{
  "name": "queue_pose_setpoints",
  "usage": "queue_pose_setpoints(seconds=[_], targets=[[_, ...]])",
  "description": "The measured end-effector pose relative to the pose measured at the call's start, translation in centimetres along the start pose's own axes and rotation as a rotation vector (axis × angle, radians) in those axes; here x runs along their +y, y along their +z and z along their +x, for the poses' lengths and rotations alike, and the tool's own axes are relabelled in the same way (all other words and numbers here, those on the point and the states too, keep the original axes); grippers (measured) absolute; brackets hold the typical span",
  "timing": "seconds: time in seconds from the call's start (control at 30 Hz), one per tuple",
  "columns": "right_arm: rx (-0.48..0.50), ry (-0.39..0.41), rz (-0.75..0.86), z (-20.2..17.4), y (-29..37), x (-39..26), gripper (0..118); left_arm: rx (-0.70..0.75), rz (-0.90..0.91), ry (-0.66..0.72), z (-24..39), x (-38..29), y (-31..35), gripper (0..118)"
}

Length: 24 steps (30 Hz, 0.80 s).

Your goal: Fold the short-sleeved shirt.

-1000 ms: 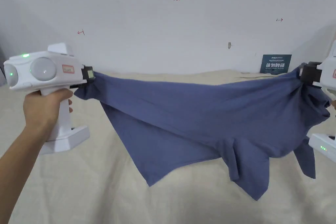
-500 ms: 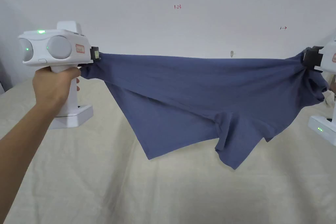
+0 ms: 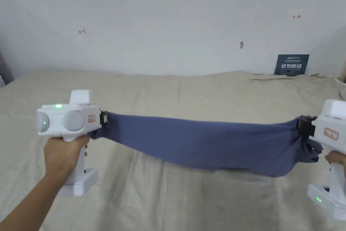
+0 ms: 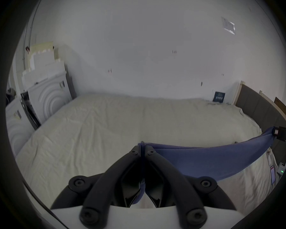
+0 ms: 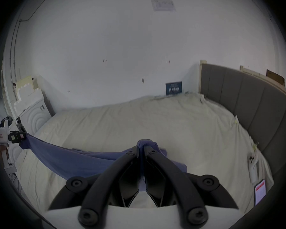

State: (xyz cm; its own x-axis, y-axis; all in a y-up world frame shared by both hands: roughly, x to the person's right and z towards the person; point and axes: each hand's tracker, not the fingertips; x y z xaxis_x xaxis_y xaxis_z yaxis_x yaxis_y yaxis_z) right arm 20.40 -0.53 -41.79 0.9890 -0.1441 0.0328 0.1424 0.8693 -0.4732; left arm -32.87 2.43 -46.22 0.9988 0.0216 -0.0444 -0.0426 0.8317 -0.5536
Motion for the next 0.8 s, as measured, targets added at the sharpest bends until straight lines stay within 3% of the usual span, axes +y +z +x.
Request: queue_pose_setpoints(seconds=[0.43,0.8], targets=[[0.022,-0.049,-0.165,0.3,6.7,-13.9,3,0.01,-0.255,0.005,-3.2,-17.8,2.4,1],[0.015,-0.114,-0.24,1.3,13.2,-21.6,3,0.008,-0.301,-0.028,-4.6,-25.6,9.1,1]])
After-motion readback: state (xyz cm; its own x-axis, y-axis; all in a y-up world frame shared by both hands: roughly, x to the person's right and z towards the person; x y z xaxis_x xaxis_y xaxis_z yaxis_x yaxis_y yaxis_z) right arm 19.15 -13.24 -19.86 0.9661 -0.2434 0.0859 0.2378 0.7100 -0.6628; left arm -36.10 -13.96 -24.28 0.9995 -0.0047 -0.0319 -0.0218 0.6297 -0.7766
